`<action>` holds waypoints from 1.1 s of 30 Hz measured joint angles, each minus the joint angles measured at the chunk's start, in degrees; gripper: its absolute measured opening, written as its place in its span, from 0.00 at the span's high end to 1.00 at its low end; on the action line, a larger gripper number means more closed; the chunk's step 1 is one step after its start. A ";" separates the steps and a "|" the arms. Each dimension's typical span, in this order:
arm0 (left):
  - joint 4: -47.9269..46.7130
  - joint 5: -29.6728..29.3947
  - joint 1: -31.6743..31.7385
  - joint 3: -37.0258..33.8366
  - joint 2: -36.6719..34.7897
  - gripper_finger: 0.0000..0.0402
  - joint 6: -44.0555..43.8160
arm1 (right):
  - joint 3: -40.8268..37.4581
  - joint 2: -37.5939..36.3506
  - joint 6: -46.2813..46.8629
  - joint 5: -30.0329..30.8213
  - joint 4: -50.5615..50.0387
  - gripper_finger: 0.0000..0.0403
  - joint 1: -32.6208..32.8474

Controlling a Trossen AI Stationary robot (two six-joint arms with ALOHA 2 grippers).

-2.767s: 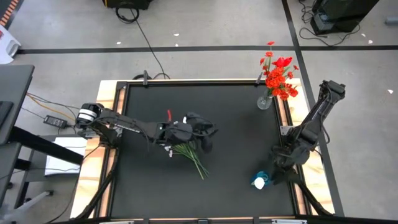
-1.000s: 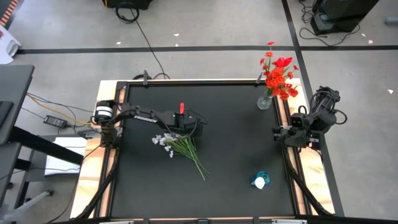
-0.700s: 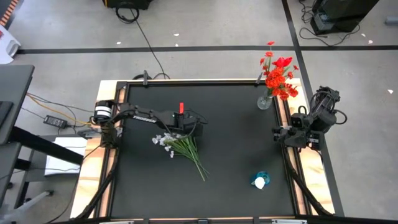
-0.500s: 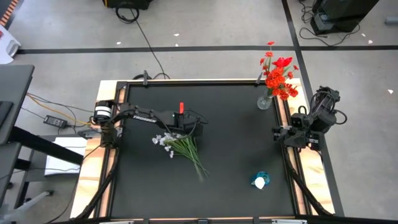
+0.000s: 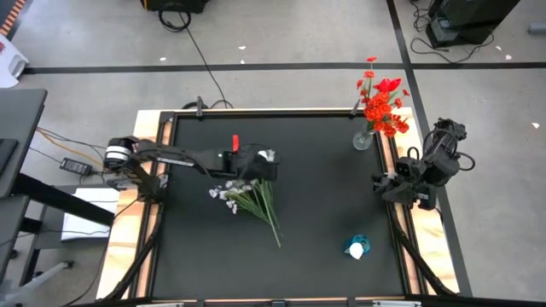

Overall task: Sort flowers into vase by color
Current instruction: Put the white flower into the blue vase

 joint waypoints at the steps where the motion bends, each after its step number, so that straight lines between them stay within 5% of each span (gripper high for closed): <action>1: 1.27 -1.28 -0.22 0.00 -1.42 0.96 1.63 | 0.00 0.00 -0.39 1.15 -0.87 0.66 -0.02; 7: 7.13 -6.02 -1.58 0.13 -7.12 0.96 26.73 | -0.02 0.42 -4.18 7.18 -2.52 0.66 -0.02; 11: 10.19 -2.32 -2.99 0.00 -8.45 0.96 28.56 | -0.02 0.66 -4.80 8.87 -2.54 0.66 -0.58; 20: 29.85 -9.87 -6.52 0.06 -9.93 0.96 44.72 | -0.02 0.72 -9.15 13.14 -2.74 0.65 -3.23; 24: 19.91 -8.68 -6.56 0.10 -9.94 0.96 41.89 | -0.02 1.22 -9.25 12.75 -2.83 0.65 -4.63; 29: -0.55 -8.60 -6.75 0.00 -9.85 0.96 22.87 | -0.02 2.40 -7.71 11.43 -2.89 0.64 -5.07; 33: -3.31 -8.52 -8.19 0.00 -10.03 0.96 16.74 | -0.02 3.76 -6.05 11.41 -2.92 0.64 -5.07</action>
